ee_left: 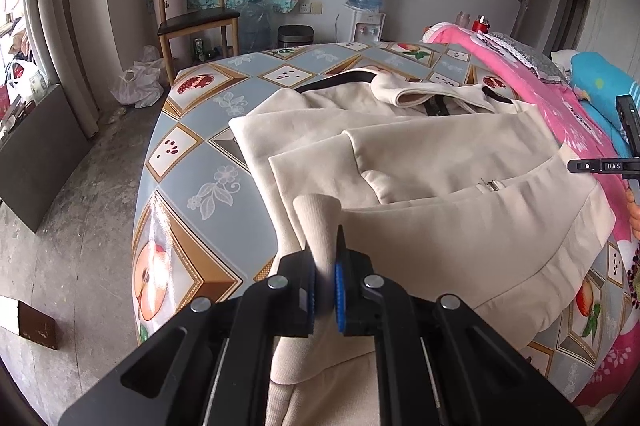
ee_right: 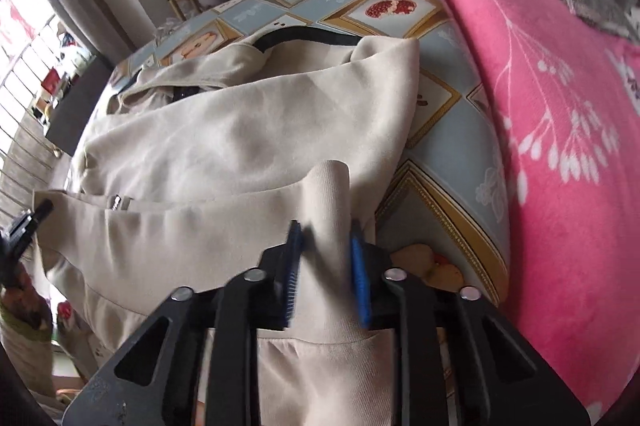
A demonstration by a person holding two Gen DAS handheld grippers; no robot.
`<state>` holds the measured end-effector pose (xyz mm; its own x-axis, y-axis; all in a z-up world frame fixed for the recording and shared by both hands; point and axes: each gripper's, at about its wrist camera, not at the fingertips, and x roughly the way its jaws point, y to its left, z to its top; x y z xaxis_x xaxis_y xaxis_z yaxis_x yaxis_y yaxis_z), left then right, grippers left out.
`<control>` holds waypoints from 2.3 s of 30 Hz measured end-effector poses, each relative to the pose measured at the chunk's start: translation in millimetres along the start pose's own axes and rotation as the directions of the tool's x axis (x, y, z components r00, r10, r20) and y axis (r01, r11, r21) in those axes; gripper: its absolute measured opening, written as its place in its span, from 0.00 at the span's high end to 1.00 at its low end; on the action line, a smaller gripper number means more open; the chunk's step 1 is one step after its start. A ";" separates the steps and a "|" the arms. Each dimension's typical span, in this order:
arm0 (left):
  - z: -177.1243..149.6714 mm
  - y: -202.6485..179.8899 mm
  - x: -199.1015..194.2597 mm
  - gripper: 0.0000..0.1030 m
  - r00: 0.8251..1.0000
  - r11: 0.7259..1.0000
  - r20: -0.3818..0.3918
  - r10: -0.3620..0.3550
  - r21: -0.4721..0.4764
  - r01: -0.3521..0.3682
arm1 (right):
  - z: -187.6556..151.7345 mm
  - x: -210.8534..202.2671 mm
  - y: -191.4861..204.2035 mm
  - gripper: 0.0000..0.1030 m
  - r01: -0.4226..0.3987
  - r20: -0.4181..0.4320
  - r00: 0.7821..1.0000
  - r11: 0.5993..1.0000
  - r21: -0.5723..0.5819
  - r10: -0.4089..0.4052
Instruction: Fold large clothes
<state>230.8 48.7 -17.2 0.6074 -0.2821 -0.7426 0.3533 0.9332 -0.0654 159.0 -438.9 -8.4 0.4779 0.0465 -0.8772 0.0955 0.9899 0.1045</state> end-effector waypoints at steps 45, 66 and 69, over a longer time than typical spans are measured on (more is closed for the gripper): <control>186.6 50.5 162.5 0.59 0.973 0.991 -0.189 0.131 0.002 -0.133 | 175.7 89.3 -14.8 0.51 0.299 0.086 0.950 0.954 0.014 -0.299; -0.9 54.5 6.0 0.24 0.921 0.719 0.053 -0.386 -0.608 0.336 | -50.1 -7.1 -44.7 0.12 -0.381 0.166 0.919 0.701 0.602 0.357; -7.4 65.2 5.3 0.24 0.907 0.616 0.106 -0.406 -0.702 0.358 | -47.9 2.1 -39.2 0.12 -0.377 0.169 0.919 0.669 0.641 0.356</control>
<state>251.7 109.7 -30.3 0.4831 -0.6589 -0.5765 -0.0639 0.6302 -0.7738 114.4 -471.2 -36.8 0.6207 0.3722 -0.6901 0.4434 0.5592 0.7005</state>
